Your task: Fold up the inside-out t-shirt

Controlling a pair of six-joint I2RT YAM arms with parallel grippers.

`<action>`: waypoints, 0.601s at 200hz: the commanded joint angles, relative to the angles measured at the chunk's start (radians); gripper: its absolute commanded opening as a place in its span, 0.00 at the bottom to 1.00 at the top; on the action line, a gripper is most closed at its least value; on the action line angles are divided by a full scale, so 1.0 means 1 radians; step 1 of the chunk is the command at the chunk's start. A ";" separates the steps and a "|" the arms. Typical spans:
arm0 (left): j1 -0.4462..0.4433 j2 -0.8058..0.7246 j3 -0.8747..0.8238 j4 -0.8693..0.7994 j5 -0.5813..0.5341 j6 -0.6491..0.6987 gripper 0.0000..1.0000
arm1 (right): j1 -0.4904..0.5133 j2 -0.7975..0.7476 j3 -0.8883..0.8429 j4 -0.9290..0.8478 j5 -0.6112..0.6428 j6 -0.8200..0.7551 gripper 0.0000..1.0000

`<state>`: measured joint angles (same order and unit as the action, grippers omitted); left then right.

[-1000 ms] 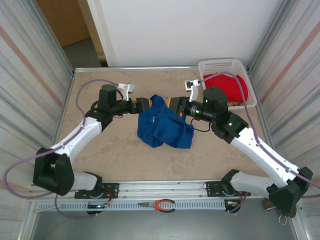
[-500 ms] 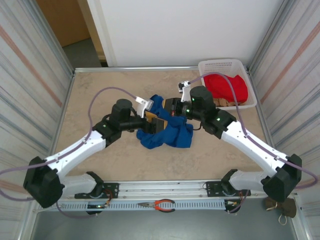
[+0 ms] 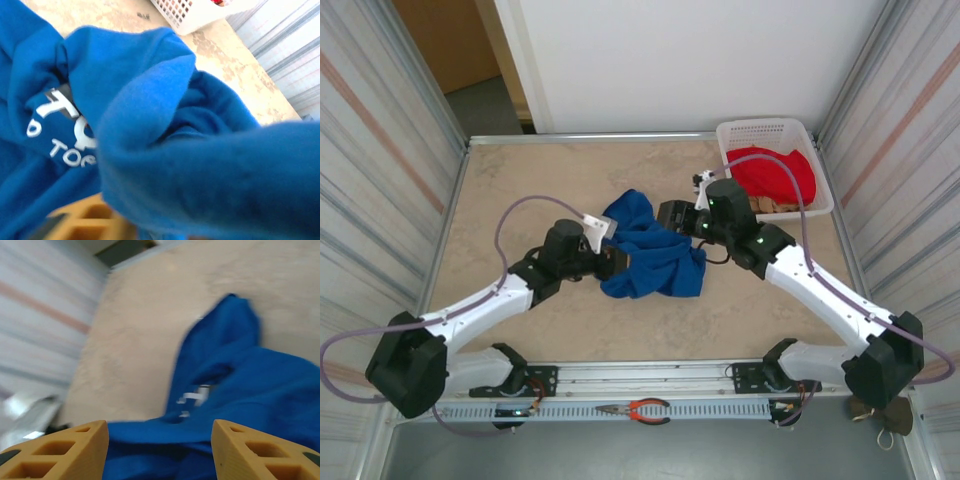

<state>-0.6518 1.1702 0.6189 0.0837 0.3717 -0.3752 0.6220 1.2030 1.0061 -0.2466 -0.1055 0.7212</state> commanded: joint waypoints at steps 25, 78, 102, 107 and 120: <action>-0.063 -0.101 -0.083 -0.045 -0.037 -0.053 0.73 | 0.019 0.115 -0.063 -0.060 0.065 -0.036 0.58; -0.009 -0.287 -0.067 -0.143 -0.251 -0.074 0.86 | 0.113 0.220 -0.150 -0.002 0.120 0.015 0.54; 0.035 -0.194 0.035 -0.197 -0.175 0.009 0.87 | 0.140 0.213 -0.175 0.008 0.133 0.032 0.52; 0.035 -0.161 0.064 -0.221 -0.171 0.031 0.87 | 0.143 0.210 -0.176 0.007 0.139 0.035 0.51; 0.035 -0.074 0.128 -0.255 -0.146 0.088 0.87 | 0.149 0.197 -0.182 0.003 0.148 0.038 0.48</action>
<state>-0.6205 0.9844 0.6369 -0.0879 0.1898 -0.4034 0.7563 1.4235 0.8383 -0.2588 -0.0029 0.7307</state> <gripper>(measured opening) 0.869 0.509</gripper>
